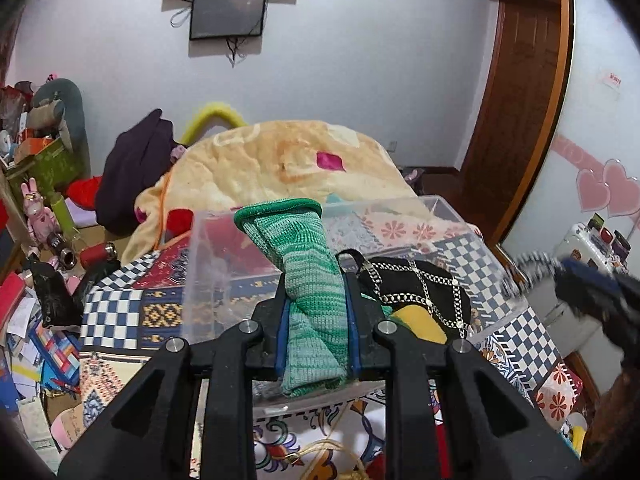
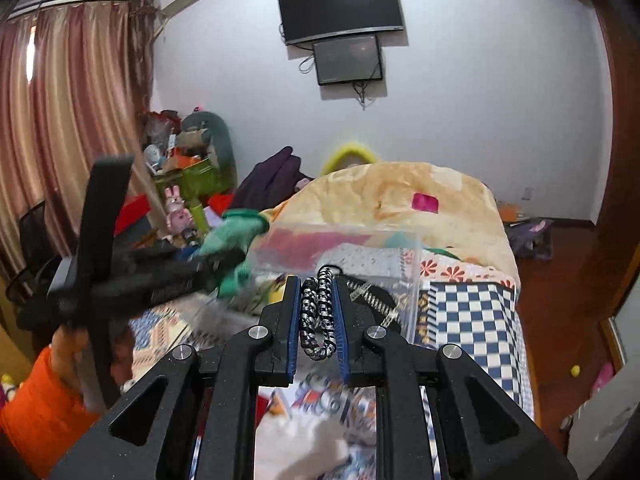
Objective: Organize soft objects
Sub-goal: 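Drop green glove and bracelet into the clear box and open both tools, then grasp the gold ribbon bow with left tool while right tool grasps white pouch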
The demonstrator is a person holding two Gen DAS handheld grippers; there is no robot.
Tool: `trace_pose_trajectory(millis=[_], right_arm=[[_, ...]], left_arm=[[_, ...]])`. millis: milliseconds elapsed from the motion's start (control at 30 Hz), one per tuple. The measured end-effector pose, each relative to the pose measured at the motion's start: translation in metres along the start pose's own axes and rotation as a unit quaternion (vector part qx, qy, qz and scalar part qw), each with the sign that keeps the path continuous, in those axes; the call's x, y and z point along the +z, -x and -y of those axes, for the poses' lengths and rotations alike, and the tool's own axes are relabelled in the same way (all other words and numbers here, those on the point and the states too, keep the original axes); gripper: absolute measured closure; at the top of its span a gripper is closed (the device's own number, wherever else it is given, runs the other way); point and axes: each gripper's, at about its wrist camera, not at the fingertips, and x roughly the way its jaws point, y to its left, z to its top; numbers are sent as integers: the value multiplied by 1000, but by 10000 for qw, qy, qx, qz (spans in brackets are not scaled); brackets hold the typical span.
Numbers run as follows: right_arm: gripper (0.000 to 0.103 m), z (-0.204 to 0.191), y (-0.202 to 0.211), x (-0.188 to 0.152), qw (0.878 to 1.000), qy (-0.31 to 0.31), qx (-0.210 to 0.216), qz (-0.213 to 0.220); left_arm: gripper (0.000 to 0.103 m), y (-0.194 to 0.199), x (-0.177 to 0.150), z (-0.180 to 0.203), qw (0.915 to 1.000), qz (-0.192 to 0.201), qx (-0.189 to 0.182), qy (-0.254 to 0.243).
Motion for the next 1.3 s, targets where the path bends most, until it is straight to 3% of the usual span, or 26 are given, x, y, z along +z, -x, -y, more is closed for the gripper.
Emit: trace_pose_trajectory(millis=[233,333,467,533,700,1000,1300], right_arm=[[89,9,-44,-1,9989,-155,-123,-428],[88,7,-56,-8,9978,-118,-193,-616],[85,7,-67,-15,9965,-81,-185,-813],[83,6,-67,-18,9959,1,-285,-858],[57,5,-60,-19,9955,76,-368,-869],[24,-1,-32,-13,9969,282,-527,-521],[14,-1,1,-20,9981,192,-493,-329]], left_arm=[[80,-23,-5,4,9995,-311,-46,-84],[72,-27,-7,4,9989,-444,-132,-80],[50,-26,-9,5,9988,-469,-123,-109],[46,-22,-10,6,9989,-430,-140,-109],[33,-6,-13,9,9993,-313,-154,-121],[12,41,-21,11,9993,60,-336,-117],[5,71,-46,10,9995,27,-300,-116]])
